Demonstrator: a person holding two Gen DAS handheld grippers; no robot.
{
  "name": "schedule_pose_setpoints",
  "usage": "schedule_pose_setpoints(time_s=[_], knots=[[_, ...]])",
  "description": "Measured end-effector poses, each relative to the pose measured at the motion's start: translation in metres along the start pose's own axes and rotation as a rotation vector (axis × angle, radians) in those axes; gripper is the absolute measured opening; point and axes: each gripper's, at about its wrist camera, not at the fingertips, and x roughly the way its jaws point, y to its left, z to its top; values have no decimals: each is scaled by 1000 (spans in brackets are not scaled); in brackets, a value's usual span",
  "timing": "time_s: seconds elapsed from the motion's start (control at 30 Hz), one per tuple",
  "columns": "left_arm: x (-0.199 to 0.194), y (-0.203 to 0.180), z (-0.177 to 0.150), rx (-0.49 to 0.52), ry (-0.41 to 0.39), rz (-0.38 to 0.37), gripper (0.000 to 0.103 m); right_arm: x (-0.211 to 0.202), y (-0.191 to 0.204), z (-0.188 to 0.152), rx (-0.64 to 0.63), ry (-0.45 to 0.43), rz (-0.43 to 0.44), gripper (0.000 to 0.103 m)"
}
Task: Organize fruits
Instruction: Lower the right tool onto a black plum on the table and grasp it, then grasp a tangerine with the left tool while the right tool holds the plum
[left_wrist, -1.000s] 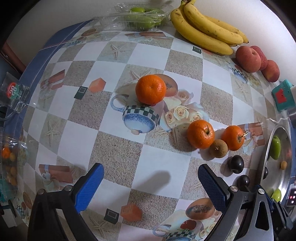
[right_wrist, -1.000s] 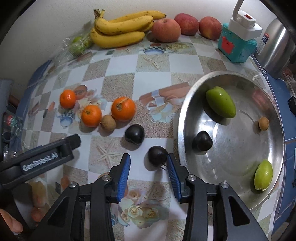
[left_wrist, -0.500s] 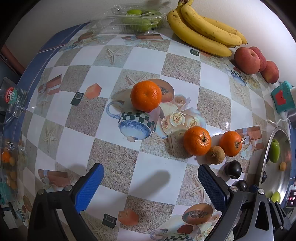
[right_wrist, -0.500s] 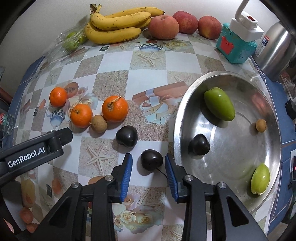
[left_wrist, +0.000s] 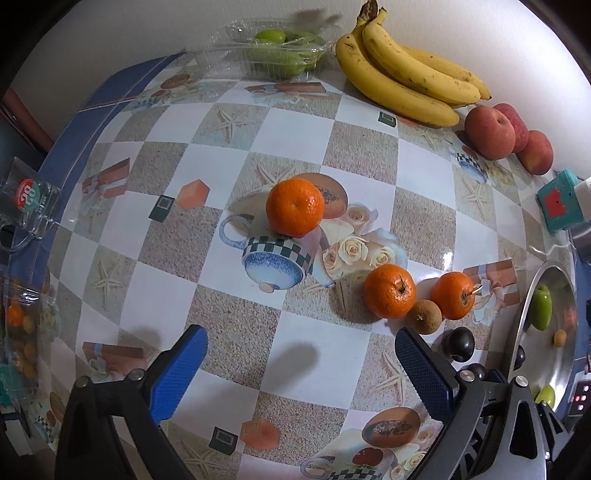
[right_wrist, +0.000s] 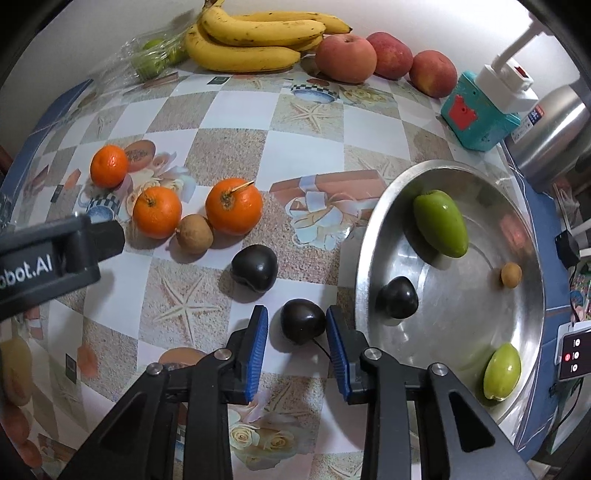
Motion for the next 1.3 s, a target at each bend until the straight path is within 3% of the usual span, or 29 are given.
schedule_pose_setpoints(time_s=[0.3, 0.63, 0.83, 1.17, 1.3], knots=[[-1, 2, 1, -4, 3, 1, 103, -2, 0, -3, -9, 0, -22, 25], [-3, 4, 2, -13, -1, -4, 103, -1, -3, -2, -3, 4, -10, 25], [-1, 6, 3, -24, 3, -15, 103, -7, -19, 0, 89, 7, 117, 25], [2, 1, 12, -34, 14, -93, 101, -34, -30, 9, 134, -56, 142, 25], [4, -6, 19, -20, 17, -126, 93, -41, -37, 18, 172, -79, 150, 25]])
